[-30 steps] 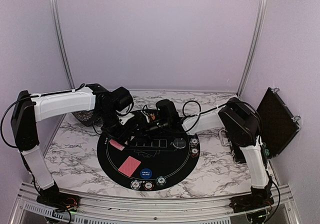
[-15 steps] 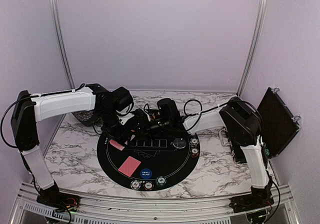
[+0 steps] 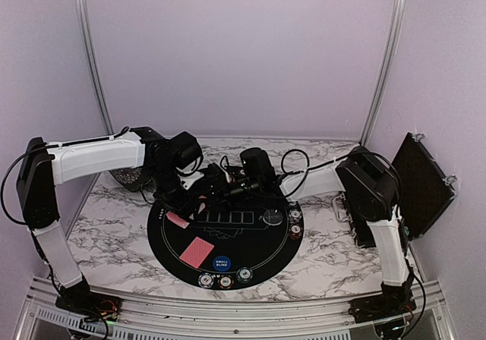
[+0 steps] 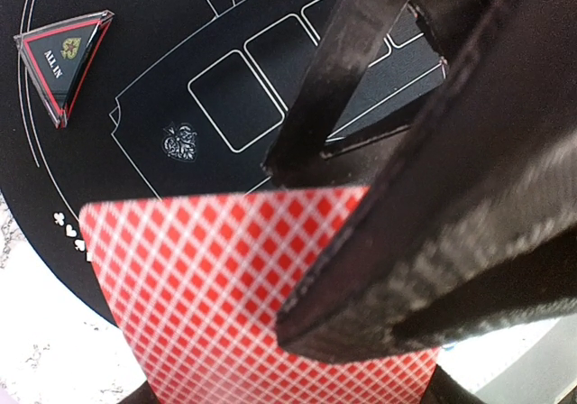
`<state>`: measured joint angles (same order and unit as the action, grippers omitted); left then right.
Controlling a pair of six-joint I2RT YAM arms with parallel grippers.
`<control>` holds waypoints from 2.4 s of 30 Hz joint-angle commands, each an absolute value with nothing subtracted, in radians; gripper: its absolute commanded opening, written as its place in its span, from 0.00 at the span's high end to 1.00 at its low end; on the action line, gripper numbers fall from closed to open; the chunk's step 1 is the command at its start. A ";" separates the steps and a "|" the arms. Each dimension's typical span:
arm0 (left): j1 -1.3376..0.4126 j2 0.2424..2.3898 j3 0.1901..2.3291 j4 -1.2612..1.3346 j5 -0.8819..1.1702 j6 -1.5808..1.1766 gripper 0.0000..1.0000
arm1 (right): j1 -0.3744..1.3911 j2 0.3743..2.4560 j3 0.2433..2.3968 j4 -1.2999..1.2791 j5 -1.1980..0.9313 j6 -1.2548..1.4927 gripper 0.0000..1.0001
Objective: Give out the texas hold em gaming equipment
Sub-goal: Distribute the poker card in the big blind area.
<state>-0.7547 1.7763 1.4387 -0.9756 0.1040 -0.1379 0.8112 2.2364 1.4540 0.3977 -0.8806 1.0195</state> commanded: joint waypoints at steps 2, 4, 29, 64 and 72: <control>-0.760 1.755 1.450 -1.002 0.103 -0.136 0.43 | 0.797 2.189 1.438 0.367 -0.854 1.001 0.55; -0.760 1.754 1.448 -1.002 0.103 -0.136 0.43 | 0.798 2.187 1.435 0.371 -0.854 1.003 0.55; -0.761 1.761 1.447 -1.002 0.102 -0.135 0.43 | 0.788 2.115 1.381 0.409 -0.848 1.021 0.56; -0.760 1.772 1.457 -1.006 0.101 -0.135 0.43 | 0.780 2.094 1.336 0.446 -0.862 1.047 0.76; -0.761 1.776 1.458 -1.006 0.100 -0.135 0.43 | 0.785 2.104 1.339 0.451 -0.869 1.050 0.84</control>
<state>-0.7547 1.7763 1.4387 -0.9756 0.1040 -0.1379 0.7822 2.1086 1.3369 0.4198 -0.8555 1.0473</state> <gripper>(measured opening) 0.669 0.175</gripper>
